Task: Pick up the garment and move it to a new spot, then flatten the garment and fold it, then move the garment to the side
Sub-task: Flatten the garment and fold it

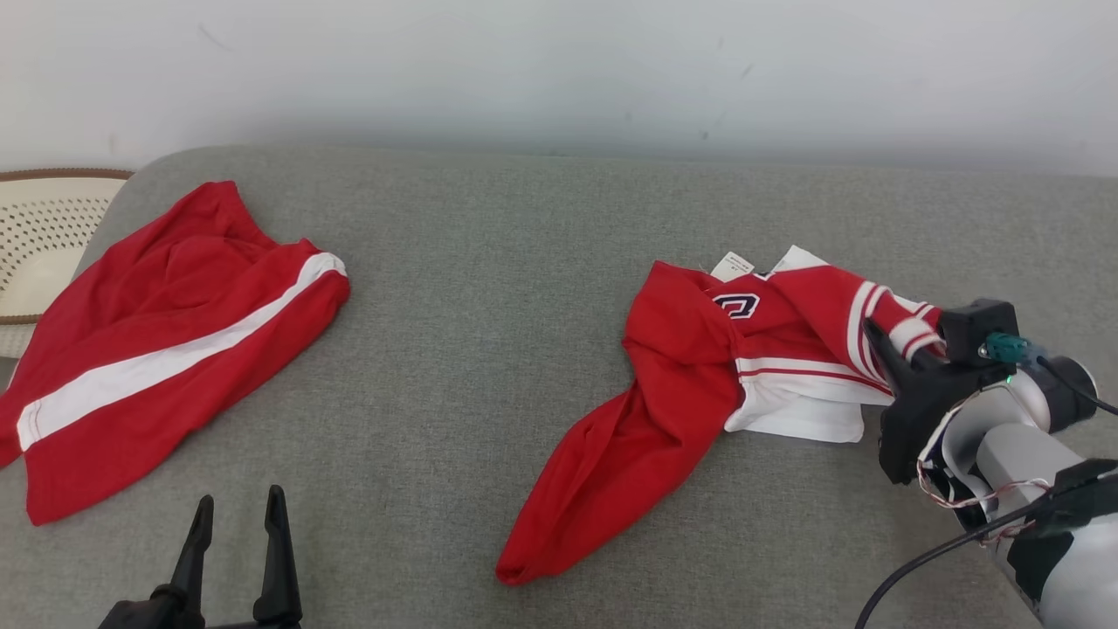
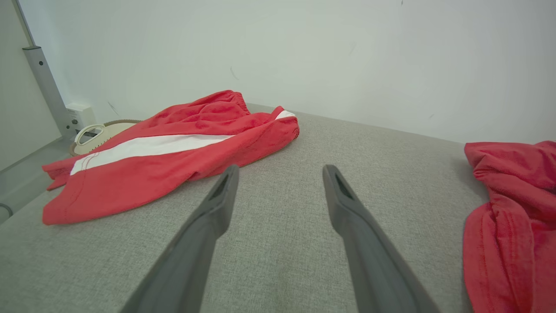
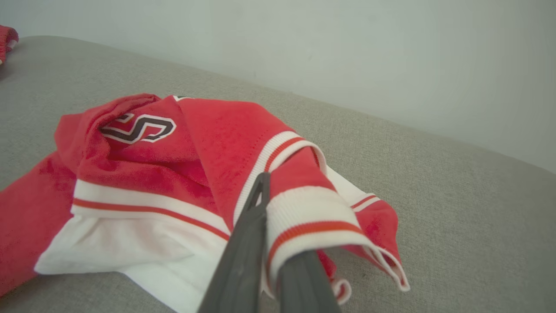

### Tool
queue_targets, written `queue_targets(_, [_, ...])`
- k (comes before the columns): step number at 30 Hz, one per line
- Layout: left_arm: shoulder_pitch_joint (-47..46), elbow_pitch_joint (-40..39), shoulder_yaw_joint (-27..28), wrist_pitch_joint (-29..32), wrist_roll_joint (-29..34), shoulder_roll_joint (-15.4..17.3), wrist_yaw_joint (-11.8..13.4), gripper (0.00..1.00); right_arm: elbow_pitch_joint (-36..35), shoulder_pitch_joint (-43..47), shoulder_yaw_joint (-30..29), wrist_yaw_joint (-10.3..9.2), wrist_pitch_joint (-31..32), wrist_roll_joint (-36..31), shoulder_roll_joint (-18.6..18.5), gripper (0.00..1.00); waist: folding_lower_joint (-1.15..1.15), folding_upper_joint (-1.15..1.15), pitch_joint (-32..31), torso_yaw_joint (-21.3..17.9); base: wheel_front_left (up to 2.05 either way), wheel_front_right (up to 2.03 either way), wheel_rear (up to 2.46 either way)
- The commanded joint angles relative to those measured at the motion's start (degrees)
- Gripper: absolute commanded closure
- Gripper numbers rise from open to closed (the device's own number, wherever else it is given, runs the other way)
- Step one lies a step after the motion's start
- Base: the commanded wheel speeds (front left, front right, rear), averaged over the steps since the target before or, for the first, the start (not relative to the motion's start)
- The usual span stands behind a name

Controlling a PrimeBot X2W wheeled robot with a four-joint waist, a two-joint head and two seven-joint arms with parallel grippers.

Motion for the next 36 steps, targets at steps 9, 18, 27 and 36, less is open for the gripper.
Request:
queue_targets(9, [0.51, 0.40, 0.69, -0.15, 0.74, 0.03, -0.11, 0.00, 3.71, 3.61, -0.28, -0.01, -2.14, 3.62, -0.68, 0.00, 0.00, 0.00, -1.28, -2.64, 0.00, 0.00, 0.00])
queue_targets(18, [1.37, -0.44, 0.85, -0.15, 0.34, 0.03, 0.38, 0.00, -5.65, 7.26, -11.34, -0.01, -2.75, -2.25, -3.04, 0.00, 0.00, 0.00, -1.70, -4.74, 0.00, 0.00, 0.00])
queue_targets(27, [1.76, -0.38, 0.41, -0.15, 0.17, 0.03, 0.38, 0.00, -19.40, 19.55, -30.31, -0.01, -2.79, -17.87, 1.14, 0.00, 0.00, 0.00, -2.68, -5.27, 0.00, 0.00, 0.00])
queue_targets(36, [2.05, -0.61, -0.46, -0.15, 0.05, 0.03, 0.57, 0.00, -23.69, 25.03, -28.81, -0.01, -2.79, -21.57, 7.21, 0.00, 0.00, 0.00, -3.39, -4.07, 0.00, 0.00, 0.00])
